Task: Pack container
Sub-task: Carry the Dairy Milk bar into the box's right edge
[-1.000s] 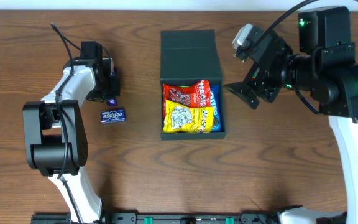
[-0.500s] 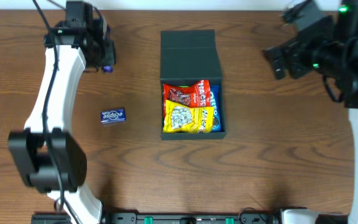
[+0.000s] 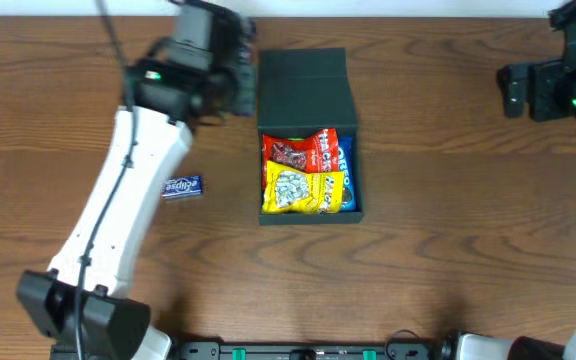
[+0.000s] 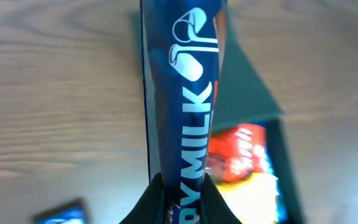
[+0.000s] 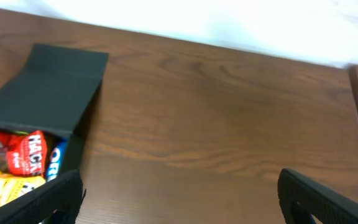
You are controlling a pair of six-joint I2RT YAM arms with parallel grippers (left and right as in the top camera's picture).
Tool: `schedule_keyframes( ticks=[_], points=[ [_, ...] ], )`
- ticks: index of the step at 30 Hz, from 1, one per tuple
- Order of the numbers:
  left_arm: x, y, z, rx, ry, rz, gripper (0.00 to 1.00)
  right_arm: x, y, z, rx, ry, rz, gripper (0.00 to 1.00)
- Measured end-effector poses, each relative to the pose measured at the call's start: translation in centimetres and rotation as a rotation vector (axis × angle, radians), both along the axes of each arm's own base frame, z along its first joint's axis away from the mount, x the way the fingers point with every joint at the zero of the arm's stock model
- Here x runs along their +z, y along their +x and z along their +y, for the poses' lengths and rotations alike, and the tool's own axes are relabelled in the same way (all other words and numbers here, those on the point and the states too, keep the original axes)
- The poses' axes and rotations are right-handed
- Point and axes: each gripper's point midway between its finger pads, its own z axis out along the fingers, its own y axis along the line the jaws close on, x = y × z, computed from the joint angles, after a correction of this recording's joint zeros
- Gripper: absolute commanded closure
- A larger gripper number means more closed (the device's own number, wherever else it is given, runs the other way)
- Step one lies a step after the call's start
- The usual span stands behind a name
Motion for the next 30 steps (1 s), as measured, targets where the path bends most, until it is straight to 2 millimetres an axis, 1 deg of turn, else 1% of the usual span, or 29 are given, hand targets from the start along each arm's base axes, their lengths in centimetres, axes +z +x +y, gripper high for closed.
schedule_keyframes(
  ticks=[1, 2, 3, 5, 8, 10, 11, 13, 15, 18, 21, 24, 30],
  points=[
    [-0.3, -0.4, -1.2, -0.014, -0.007, 0.013, 0.91, 0.0, -0.1, -0.3, -0.010, 0.001, 0.000, 0.01],
    [-1.0, -1.1, -3.0, -0.033, -0.015, 0.038, 0.91, 0.0, -0.2, -0.9, -0.027, 0.002, 0.001, 0.01],
    [-1.6, -1.4, -3.9, -0.038, -0.019, 0.058, 0.91, 0.0, -0.2, -1.2, -0.034, 0.004, 0.002, 0.01],
    [-2.9, -1.9, -5.1, -0.041, -0.018, 0.098, 0.91, -0.1, -0.3, -1.6, -0.047, 0.005, 0.004, 0.01],
    [-5.6, -2.5, -7.1, -0.056, 0.003, 0.167, 0.91, -0.1, -0.4, -2.0, -0.060, 0.005, 0.005, 0.01],
    [-7.8, -3.1, -8.6, -0.070, 0.024, 0.219, 0.92, -0.1, -0.5, -2.2, -0.065, 0.005, 0.007, 0.01],
    [-8.6, -3.4, -9.1, -0.074, 0.031, 0.237, 0.92, -0.1, -0.5, -2.2, -0.065, 0.006, 0.008, 0.01],
    [-10.3, -4.2, -10.4, -0.079, 0.046, 0.280, 0.94, -0.1, -0.5, -2.2, -0.066, 0.006, 0.008, 0.01],
    [-11.4, -5.3, -11.7, -0.078, 0.053, 0.316, 0.94, -0.2, -0.5, -2.2, -0.065, 0.006, 0.009, 0.01],
    [-12.4, -6.8, -13.2, -0.074, 0.058, 0.355, 0.94, -0.2, -0.5, -2.2, -0.066, 0.006, 0.009, 0.01],
    [-13.1, -8.1, -14.1, -0.055, 0.065, 0.394, 0.94, -0.2, -0.5, -2.2, -0.066, 0.006, 0.009, 0.01],
    [-13.6, -8.7, -14.5, -0.024, 0.058, 0.419, 0.94, -0.2, -0.5, -2.2, -0.066, 0.006, 0.009, 0.01],
    [-13.9, -9.0, -14.9, 0.031, 0.039, 0.443, 0.94, -0.1, -0.5, -2.2, -0.066, 0.006, 0.008, 0.01]
  ],
)
